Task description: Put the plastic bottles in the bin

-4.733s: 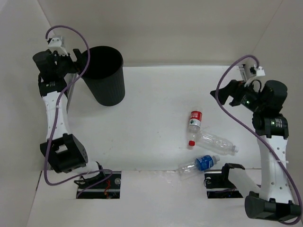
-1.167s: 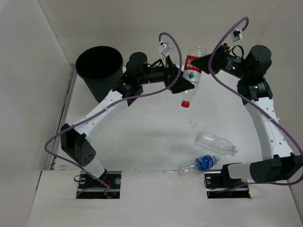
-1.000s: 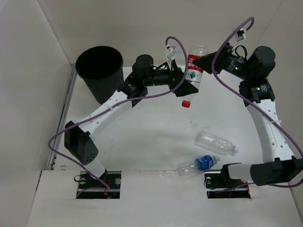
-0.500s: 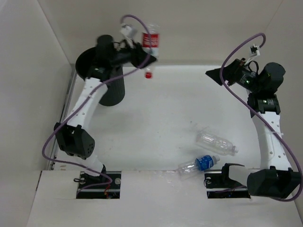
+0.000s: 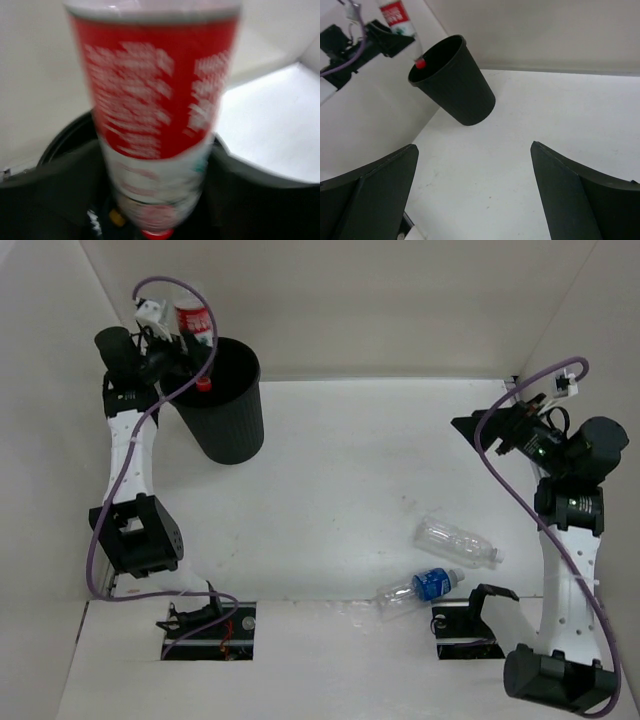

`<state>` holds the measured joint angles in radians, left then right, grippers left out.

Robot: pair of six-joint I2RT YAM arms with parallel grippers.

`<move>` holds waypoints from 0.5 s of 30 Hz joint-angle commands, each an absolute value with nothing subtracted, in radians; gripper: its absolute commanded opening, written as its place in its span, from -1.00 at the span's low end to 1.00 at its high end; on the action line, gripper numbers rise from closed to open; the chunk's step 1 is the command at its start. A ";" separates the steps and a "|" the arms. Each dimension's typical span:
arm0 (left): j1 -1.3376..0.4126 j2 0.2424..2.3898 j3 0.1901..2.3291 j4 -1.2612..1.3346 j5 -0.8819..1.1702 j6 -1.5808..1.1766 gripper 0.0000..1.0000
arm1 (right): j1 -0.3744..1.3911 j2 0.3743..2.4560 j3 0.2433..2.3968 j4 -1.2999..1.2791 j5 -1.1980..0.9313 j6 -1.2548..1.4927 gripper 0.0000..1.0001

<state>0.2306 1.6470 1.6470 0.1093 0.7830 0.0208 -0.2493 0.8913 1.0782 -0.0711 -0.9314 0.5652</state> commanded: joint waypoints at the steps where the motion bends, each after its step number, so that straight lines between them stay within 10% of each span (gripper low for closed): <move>1: 0.216 1.597 1.560 0.190 0.808 0.060 0.99 | -0.251 0.851 1.094 -0.112 -0.949 0.535 1.00; 7: 0.234 1.514 1.499 0.179 0.744 0.092 1.00 | -0.263 0.818 1.111 -0.459 -0.847 0.156 1.00; 15: 0.266 1.178 1.442 0.049 0.508 0.152 1.00 | -0.081 0.819 0.896 -0.848 -0.097 -0.518 1.00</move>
<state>0.2573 1.3460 1.4490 0.0490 0.5785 0.0971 -0.1139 0.8635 0.9604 -0.6670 -0.3885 -0.2207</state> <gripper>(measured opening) 0.997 0.999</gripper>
